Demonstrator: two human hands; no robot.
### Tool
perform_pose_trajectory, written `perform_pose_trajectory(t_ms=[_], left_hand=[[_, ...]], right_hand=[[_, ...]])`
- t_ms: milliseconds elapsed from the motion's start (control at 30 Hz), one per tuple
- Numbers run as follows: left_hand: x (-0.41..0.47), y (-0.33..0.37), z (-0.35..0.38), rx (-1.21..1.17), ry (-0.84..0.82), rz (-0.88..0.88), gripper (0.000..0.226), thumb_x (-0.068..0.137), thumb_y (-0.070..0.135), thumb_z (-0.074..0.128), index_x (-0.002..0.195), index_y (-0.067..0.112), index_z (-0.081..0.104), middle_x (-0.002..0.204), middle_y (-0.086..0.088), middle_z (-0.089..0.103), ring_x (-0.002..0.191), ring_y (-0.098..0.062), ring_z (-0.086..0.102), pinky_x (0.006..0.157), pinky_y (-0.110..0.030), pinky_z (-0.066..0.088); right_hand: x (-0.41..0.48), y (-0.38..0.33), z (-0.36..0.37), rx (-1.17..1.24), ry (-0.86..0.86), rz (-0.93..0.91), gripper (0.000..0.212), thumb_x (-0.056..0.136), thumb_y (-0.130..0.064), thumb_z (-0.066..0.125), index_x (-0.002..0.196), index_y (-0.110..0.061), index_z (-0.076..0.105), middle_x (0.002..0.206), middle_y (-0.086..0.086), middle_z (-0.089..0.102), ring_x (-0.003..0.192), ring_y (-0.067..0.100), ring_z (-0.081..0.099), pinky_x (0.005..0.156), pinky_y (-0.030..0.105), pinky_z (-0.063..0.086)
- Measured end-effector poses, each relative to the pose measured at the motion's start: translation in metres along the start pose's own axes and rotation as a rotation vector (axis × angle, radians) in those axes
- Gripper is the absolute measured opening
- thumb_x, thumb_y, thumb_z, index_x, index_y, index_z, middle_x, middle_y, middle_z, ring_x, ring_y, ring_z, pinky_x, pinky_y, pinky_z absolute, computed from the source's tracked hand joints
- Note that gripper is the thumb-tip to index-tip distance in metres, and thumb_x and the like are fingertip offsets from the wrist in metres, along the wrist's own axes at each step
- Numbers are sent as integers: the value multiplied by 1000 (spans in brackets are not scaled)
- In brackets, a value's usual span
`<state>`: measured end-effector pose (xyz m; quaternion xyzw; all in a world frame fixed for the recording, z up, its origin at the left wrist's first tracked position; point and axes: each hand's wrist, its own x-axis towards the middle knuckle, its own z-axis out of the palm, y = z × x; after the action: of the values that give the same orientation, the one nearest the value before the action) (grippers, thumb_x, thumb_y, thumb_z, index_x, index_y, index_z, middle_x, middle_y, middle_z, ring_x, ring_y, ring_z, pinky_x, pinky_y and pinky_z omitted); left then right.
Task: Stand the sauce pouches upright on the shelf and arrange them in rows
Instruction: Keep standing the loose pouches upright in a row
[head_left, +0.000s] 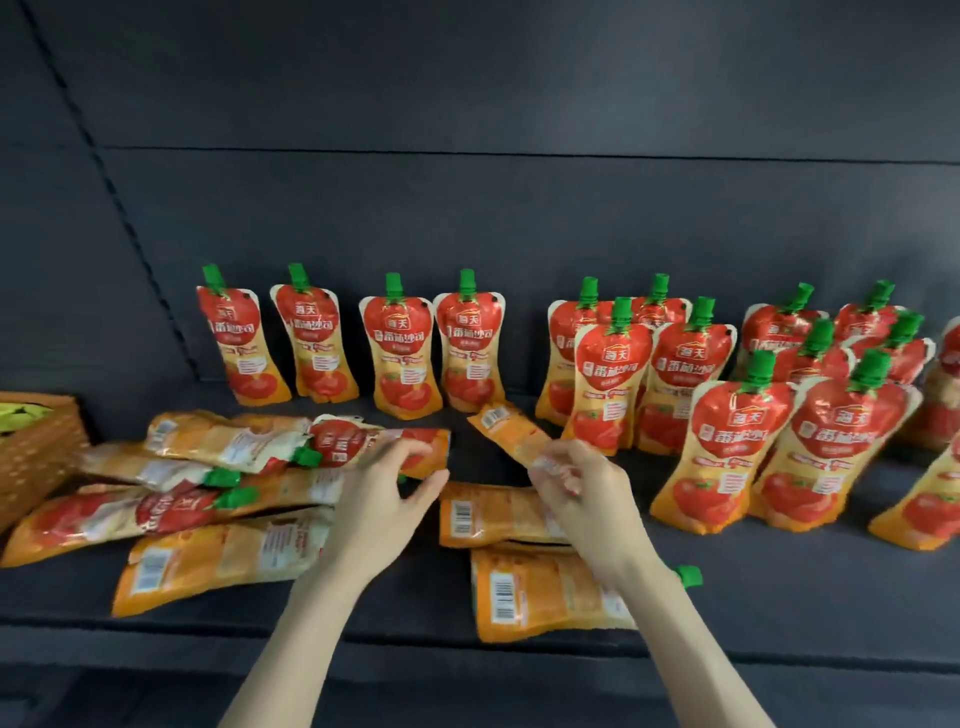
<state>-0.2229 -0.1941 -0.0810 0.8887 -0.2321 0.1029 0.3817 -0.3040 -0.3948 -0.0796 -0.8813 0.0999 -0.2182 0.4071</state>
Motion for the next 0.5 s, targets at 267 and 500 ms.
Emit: perform_pose_trajectory(t_ms=[267,500], left_hand=[[60,-39,-10,385,-378,42,67,84,65,43,136,22,41,140,0,43,129,-23,40,104,-41,34],[79,-62,-24,635,-504,25,78,85,70,33,141,16,35,145,-4,38,133,-27,29,104,-42,27]], right_hand=[[25,-6,22,-284,-2,166,43,82,-36,68,119,-18,56,112,4,64,103,27,60,85,40,50],[34,-4,29,-540,-11,240,47,83,-36,66,125,-20,52,121,3,54,108,28,55,84,36,46]])
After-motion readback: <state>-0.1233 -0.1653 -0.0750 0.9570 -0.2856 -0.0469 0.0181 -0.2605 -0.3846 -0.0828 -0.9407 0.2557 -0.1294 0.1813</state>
